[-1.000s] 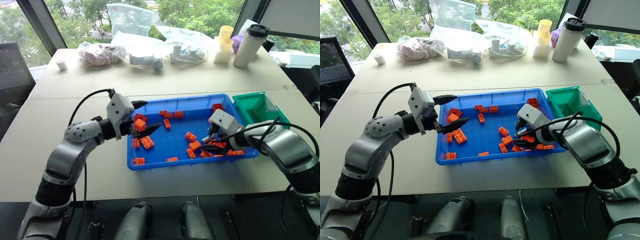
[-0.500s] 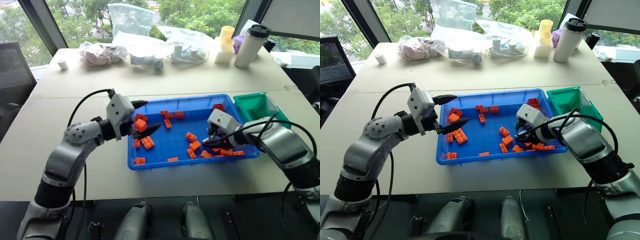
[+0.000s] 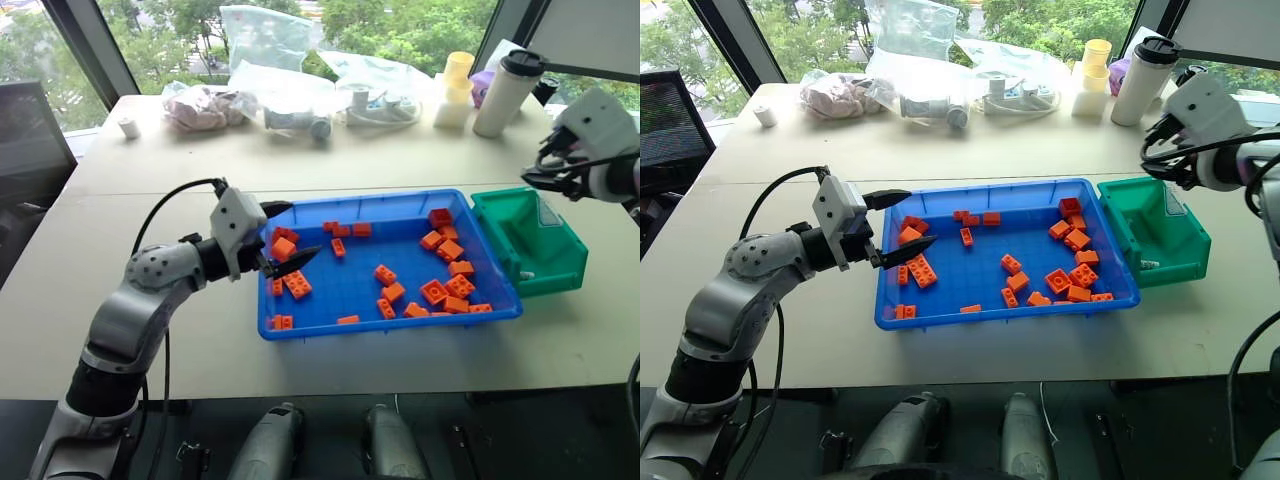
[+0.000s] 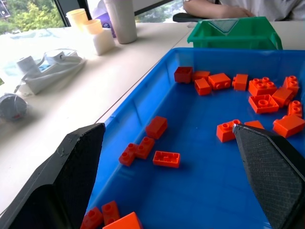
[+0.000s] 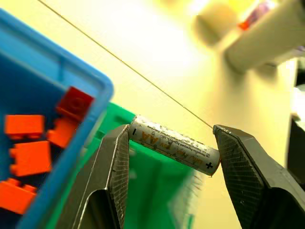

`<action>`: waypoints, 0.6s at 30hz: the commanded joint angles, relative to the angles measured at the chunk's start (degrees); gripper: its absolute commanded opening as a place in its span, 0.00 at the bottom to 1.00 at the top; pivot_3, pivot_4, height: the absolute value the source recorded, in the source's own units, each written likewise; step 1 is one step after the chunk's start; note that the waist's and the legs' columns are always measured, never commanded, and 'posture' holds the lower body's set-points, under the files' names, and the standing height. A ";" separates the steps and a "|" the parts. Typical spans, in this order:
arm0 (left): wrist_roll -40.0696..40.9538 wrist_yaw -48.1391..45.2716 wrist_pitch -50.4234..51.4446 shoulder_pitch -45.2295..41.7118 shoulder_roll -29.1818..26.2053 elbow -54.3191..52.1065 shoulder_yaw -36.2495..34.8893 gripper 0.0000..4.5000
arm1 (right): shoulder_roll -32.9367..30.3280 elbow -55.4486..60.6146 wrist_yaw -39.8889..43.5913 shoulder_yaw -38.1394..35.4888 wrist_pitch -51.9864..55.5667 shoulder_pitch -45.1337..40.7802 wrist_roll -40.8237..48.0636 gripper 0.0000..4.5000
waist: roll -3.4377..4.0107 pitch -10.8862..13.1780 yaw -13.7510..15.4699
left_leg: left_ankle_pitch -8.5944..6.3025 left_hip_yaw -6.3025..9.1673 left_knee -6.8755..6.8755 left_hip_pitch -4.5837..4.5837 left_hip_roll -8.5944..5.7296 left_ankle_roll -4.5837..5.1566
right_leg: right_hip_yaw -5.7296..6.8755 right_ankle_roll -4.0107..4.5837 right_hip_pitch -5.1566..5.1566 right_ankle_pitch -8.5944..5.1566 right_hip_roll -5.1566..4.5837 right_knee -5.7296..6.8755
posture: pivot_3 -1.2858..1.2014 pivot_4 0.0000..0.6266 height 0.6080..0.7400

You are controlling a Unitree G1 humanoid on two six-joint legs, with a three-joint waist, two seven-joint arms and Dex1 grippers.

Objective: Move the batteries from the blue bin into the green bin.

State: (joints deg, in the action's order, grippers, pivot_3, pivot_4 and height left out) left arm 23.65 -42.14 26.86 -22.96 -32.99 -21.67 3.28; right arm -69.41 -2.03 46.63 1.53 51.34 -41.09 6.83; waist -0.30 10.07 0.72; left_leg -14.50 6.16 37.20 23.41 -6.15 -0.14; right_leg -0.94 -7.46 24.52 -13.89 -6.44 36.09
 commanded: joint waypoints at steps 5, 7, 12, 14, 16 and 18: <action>-0.60 -2.81 -2.96 -4.02 0.60 2.91 0.23 1.00 | 2.82 -1.20 -0.09 -2.95 -2.59 5.72 0.90 0.58 | 0.17 0.02 -1.10 | -0.06 -0.09 -0.02 -0.04 0.00 0.11 | -0.11 -0.01 0.05 0.00 0.01 0.11 | 0.52 0.24 1.00; -0.83 -3.38 -3.06 -4.83 0.84 3.65 0.55 1.00 | 4.85 -0.14 -0.13 -2.92 -1.99 6.89 1.63 0.80 | 0.16 0.02 -1.26 | -0.04 -0.06 -0.01 -0.04 0.03 0.08 | -0.09 -0.01 0.05 0.00 0.04 0.10 | 0.52 0.24 1.00; -0.62 -4.11 -2.55 -4.88 1.07 3.08 0.16 1.00 | 5.91 0.40 -0.75 -3.99 -1.78 7.67 1.37 1.00 | 0.18 0.03 -1.21 | 0.03 -0.07 -0.01 -0.03 0.00 -0.04 | -0.10 -0.01 0.06 0.01 0.02 0.10 | 0.52 0.24 1.00; 0.22 -4.18 -1.67 -4.44 0.95 2.10 -0.45 1.00 | 4.92 1.38 -0.23 -4.42 -2.47 7.79 1.22 1.00 | 0.18 0.03 -1.13 | 0.03 -0.06 0.01 -0.03 0.00 -0.04 | -0.10 -0.01 0.05 0.00 0.02 0.09 | 0.52 0.24 1.00; 0.80 -4.21 -0.93 -3.96 0.66 1.05 -0.83 1.00 | 4.34 2.66 0.46 -5.29 -2.66 7.10 1.79 1.00 | 0.18 0.03 -1.14 | 0.02 -0.06 0.00 -0.03 -0.01 -0.03 | -0.10 -0.01 0.05 0.00 0.01 0.08 | 0.52 0.24 1.00; 0.97 -4.34 -0.66 -3.67 0.35 0.67 -1.09 1.00 | 4.35 4.08 1.40 -5.91 -1.87 6.31 2.86 1.00 | 0.18 0.03 -1.18 | 0.02 -0.06 0.00 -0.03 -0.01 -0.03 | -0.10 -0.01 0.05 0.00 0.01 0.08 | 0.52 0.24 1.00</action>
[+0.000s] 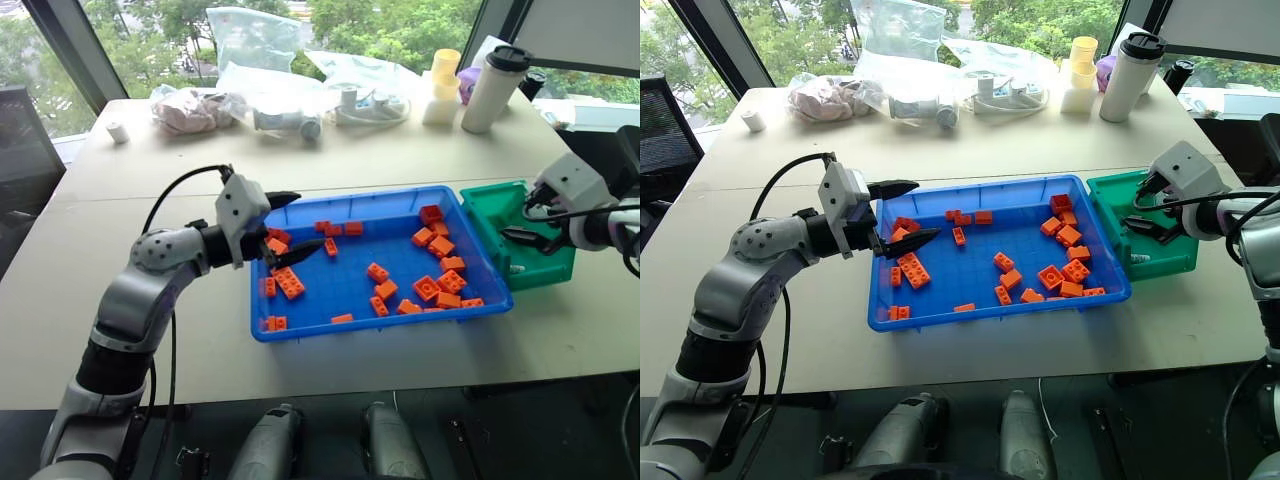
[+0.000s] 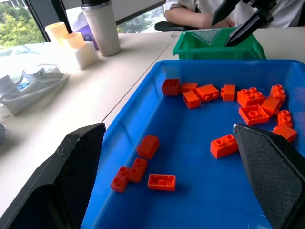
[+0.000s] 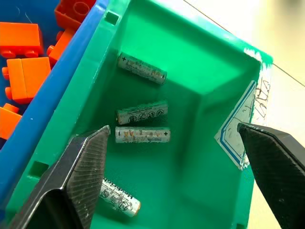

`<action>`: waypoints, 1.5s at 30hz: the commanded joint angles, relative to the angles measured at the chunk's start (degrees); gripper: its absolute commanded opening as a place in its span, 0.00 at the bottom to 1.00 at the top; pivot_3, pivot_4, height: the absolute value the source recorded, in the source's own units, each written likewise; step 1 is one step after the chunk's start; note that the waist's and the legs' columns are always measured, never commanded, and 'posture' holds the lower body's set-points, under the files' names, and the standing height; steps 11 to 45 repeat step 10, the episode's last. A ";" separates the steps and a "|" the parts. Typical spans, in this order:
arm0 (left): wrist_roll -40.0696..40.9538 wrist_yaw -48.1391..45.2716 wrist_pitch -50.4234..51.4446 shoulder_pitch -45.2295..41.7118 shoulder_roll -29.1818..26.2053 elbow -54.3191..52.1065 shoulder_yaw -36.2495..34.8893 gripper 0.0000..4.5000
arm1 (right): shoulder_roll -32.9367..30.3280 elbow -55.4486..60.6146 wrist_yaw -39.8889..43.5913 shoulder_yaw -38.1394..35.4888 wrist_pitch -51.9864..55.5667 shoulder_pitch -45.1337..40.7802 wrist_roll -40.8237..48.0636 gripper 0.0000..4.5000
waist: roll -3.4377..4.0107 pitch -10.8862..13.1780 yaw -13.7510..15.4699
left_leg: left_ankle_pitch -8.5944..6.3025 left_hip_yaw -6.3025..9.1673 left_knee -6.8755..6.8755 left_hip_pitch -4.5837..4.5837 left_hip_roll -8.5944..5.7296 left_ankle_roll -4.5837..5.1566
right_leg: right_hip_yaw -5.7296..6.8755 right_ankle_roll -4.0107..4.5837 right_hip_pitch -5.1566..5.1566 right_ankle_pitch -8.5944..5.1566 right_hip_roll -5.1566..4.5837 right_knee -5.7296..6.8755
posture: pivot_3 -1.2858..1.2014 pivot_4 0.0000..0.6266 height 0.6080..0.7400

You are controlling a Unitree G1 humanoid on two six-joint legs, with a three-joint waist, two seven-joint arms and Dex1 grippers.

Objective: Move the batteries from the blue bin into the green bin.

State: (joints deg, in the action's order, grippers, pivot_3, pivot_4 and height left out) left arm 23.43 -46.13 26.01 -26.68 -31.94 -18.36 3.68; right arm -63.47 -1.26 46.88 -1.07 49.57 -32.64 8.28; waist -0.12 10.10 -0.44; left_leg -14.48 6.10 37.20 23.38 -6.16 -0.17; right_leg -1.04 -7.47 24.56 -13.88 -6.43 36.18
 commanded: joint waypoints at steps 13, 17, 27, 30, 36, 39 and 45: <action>3.90 -1.81 2.92 1.47 -4.77 -4.74 -4.00 1.00 | -0.34 25.14 11.43 -7.34 4.75 3.20 17.48 1.00 | -0.02 0.01 0.03 | -0.14 0.06 0.02 0.00 0.03 0.23 | 0.04 0.00 -0.04 0.00 0.02 -0.02 | 0.52 0.24 1.00; 3.90 -1.81 2.92 1.47 -4.77 -4.74 -4.00 1.00 | -0.34 25.14 11.43 -7.34 4.75 3.20 17.48 1.00 | -0.02 0.01 0.03 | -0.14 0.06 0.02 0.00 0.03 0.23 | 0.04 0.00 -0.04 0.00 0.02 -0.02 | 0.52 0.24 1.00; 3.90 -1.81 2.92 1.47 -4.77 -4.74 -4.00 1.00 | -0.34 25.14 11.43 -7.34 4.75 3.20 17.48 1.00 | -0.02 0.01 0.03 | -0.14 0.06 0.02 0.00 0.03 0.23 | 0.04 0.00 -0.04 0.00 0.02 -0.02 | 0.52 0.24 1.00; 3.90 -1.81 2.92 1.47 -4.77 -4.74 -4.00 1.00 | -0.34 25.14 11.43 -7.34 4.75 3.20 17.48 1.00 | -0.02 0.01 0.03 | -0.14 0.06 0.02 0.00 0.03 0.23 | 0.04 0.00 -0.04 0.00 0.02 -0.02 | 0.52 0.24 1.00; 3.90 -1.81 2.92 1.47 -4.77 -4.74 -4.00 1.00 | -0.34 25.14 11.43 -7.34 4.75 3.20 17.48 1.00 | -0.02 0.01 0.03 | -0.14 0.06 0.02 0.00 0.03 0.23 | 0.04 0.00 -0.04 0.00 0.02 -0.02 | 0.52 0.24 1.00; 3.90 -1.81 2.92 1.47 -4.77 -4.74 -4.00 1.00 | -0.34 25.14 11.43 -7.34 4.75 3.20 17.48 1.00 | -0.02 0.01 0.03 | -0.14 0.06 0.02 0.00 0.03 0.23 | 0.04 0.00 -0.04 0.00 0.02 -0.02 | 0.52 0.24 1.00; 3.90 -1.81 2.92 1.47 -4.77 -4.74 -4.00 1.00 | -0.34 25.14 11.43 -7.34 4.75 3.20 17.48 1.00 | -0.02 0.01 0.03 | -0.14 0.06 0.02 0.00 0.03 0.23 | 0.04 0.00 -0.04 0.00 0.02 -0.02 | 0.52 0.24 1.00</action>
